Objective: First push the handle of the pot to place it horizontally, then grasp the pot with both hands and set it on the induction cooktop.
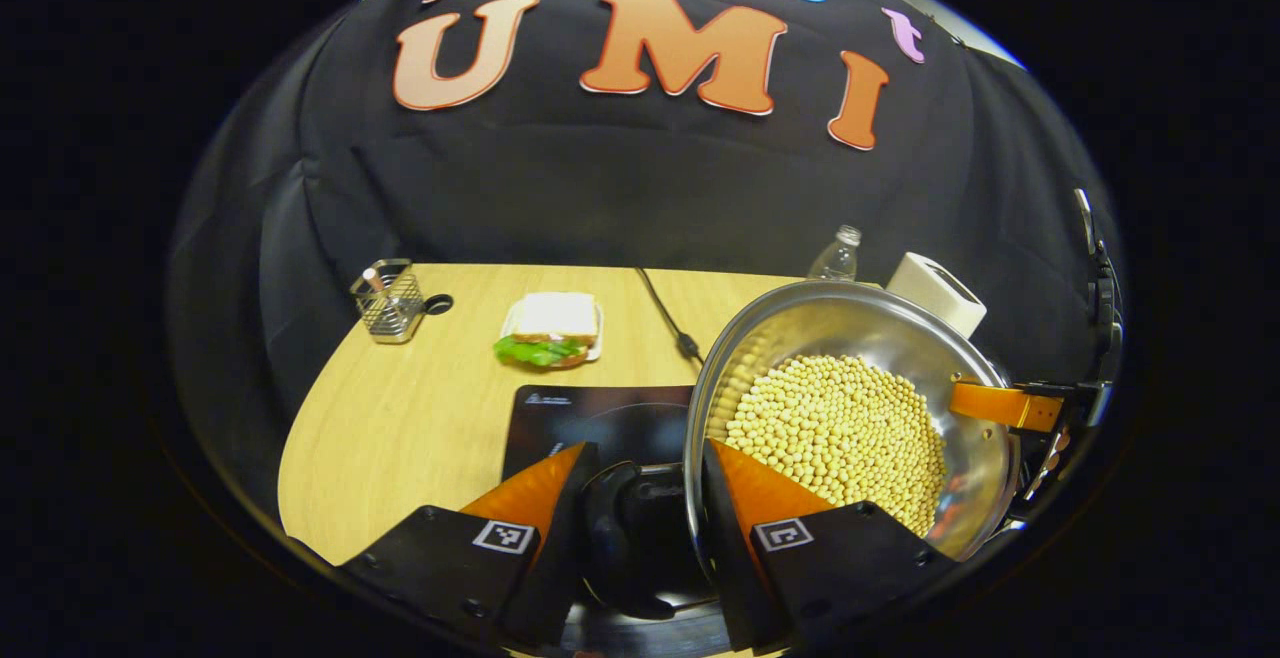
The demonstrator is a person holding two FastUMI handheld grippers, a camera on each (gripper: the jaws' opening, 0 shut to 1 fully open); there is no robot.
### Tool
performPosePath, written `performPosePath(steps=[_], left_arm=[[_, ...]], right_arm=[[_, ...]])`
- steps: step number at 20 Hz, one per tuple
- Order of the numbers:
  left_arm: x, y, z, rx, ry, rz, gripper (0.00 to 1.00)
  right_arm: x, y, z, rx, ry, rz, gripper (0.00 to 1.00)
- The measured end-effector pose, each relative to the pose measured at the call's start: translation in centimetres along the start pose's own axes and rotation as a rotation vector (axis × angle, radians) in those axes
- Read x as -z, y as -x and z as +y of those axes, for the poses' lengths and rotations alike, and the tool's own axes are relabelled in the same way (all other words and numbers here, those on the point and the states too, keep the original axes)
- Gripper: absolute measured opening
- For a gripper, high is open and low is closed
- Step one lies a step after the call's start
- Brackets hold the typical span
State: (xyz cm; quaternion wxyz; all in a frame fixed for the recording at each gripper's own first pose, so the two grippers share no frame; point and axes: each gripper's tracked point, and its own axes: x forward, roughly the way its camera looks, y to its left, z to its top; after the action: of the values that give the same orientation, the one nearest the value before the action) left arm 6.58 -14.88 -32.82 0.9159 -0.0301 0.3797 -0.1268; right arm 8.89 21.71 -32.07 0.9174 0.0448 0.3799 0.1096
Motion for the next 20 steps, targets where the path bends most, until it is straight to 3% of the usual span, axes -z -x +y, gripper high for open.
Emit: performPosePath(steps=[10, 11, 14, 15, 17, 20], left_arm=[[2.5, -1.1, 8.8, -0.054, 0.04, 0.054, 0.63], [2.6, -1.5, 9.2, -0.055, 0.043, 0.059, 0.68], [3.8, -2.5, 9.8, -0.054, 0.056, 0.092, 0.69], [4.0, -2.8, 10.0, -0.052, 0.059, 0.101, 0.63], [4.2, -3.3, 9.9, -0.048, 0.061, 0.111, 0.69], [4.6, -3.9, 10.0, -0.037, 0.069, 0.125, 0.66]], right_arm=[[3.4, -3.5, 7.6, -0.044, 0.023, 0.074, 0.56], [3.7, -3.9, 7.9, -0.045, 0.027, 0.08, 0.55], [4.4, -4.9, 8.3, -0.039, 0.034, 0.102, 0.55], [4.7, -5.0, 8.3, -0.036, 0.034, 0.108, 0.55], [5.2, -5.3, 8.3, -0.028, 0.031, 0.123, 0.55], [5.3, -5.4, 8.0, -0.017, 0.037, 0.12, 0.55]])
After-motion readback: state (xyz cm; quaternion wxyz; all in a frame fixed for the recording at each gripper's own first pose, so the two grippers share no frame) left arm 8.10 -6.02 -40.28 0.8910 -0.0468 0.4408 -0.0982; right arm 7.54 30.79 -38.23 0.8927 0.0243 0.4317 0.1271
